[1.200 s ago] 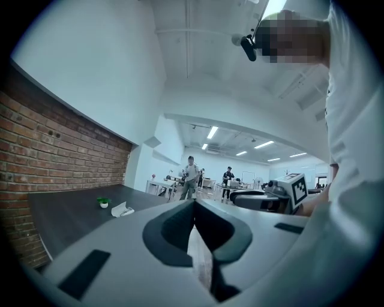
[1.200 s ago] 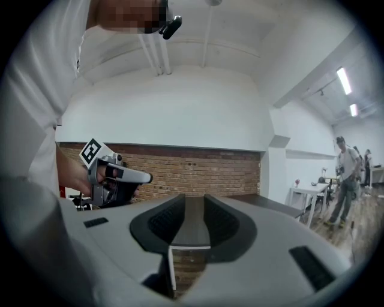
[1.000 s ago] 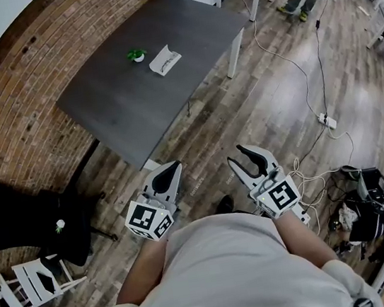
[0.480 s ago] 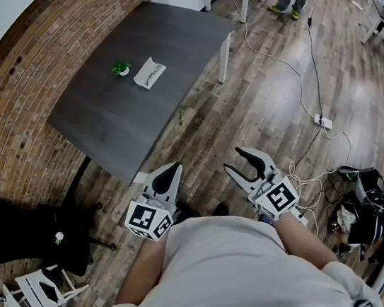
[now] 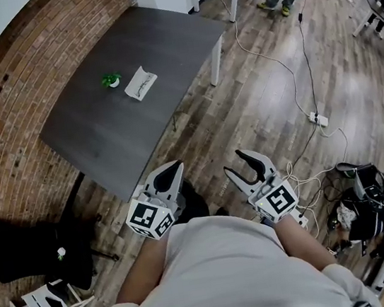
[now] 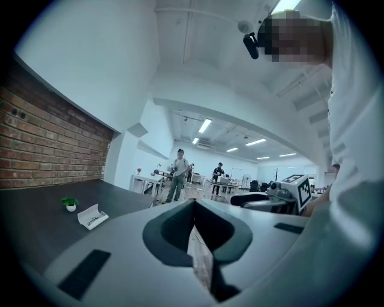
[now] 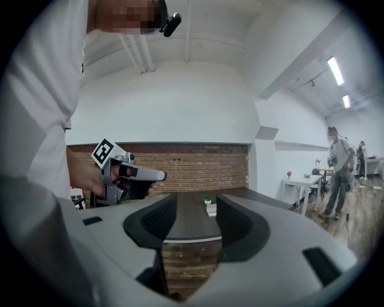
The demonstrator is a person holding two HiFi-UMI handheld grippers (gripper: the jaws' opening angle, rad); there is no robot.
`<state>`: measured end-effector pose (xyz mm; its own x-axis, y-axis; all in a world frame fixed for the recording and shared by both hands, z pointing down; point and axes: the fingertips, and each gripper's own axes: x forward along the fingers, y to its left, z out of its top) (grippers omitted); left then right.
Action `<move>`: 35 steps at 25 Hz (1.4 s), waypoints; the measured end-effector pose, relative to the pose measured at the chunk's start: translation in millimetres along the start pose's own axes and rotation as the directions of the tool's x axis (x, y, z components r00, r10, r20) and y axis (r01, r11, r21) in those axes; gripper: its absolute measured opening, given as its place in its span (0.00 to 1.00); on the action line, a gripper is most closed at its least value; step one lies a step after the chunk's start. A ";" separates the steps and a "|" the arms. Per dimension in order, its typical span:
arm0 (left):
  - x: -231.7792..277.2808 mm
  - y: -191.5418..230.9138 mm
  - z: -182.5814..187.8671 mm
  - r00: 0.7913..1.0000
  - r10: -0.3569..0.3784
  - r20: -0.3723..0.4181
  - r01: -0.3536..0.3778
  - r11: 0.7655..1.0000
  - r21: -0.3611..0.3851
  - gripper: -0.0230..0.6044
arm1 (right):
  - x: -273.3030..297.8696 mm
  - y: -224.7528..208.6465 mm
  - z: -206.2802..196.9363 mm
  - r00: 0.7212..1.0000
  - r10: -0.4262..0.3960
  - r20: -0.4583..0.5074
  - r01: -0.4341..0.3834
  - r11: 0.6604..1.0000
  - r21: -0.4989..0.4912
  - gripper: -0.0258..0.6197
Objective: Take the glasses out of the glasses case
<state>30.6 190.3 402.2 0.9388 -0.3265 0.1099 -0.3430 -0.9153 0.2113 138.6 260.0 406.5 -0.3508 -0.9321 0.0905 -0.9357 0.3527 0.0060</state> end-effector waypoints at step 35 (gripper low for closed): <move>17.8 281.1 55.3 0.997 0.065 0.048 -0.061 0.996 -0.068 0.05 | 323.5 -20.4 23.2 0.973 0.210 -0.098 -0.216 0.975 -0.057 0.33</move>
<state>-47.4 -85.9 409.8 0.9151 -0.3959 0.0767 -0.4013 -0.8754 0.2694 43.4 -50.7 412.5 -0.5343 -0.8244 0.1866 -0.8340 0.5502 0.0426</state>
